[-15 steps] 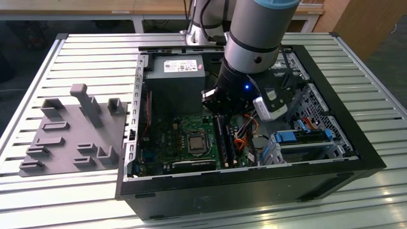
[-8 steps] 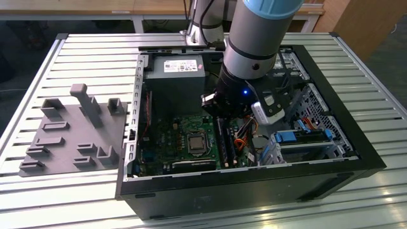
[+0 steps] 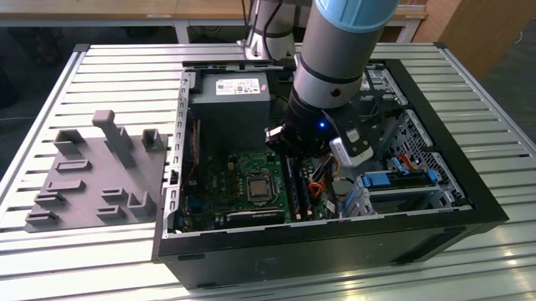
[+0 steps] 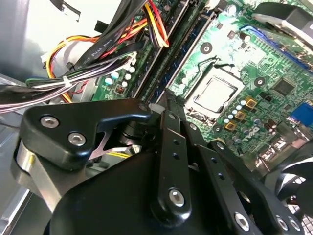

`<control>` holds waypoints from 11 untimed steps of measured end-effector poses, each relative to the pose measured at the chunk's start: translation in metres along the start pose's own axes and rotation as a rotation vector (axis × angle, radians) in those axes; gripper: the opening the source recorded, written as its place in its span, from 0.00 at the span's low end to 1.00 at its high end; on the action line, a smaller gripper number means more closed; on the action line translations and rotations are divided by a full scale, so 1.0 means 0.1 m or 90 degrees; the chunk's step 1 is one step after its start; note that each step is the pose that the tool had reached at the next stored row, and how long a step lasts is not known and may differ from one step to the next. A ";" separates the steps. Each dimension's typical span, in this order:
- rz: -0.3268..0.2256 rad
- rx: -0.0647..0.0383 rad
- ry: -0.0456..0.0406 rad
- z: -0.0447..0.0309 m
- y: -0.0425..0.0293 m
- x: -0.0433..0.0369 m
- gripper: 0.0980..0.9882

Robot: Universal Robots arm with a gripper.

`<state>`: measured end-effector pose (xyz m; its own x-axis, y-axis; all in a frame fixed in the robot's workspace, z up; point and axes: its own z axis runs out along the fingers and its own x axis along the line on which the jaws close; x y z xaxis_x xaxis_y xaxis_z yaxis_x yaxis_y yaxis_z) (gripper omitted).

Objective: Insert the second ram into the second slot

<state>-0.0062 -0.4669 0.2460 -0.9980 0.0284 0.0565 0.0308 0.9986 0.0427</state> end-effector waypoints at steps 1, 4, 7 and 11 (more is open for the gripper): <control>0.000 0.000 0.0000 0.009 0.000 0.000 0.01; 0.000 0.000 0.0000 0.039 -0.002 -0.002 0.01; 0.000 0.000 0.0000 0.067 -0.003 -0.004 0.01; 0.000 0.000 0.0000 0.122 -0.005 -0.007 0.01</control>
<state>-0.0062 -0.4670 0.2337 -0.9980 0.0284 0.0565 0.0308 0.9986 0.0427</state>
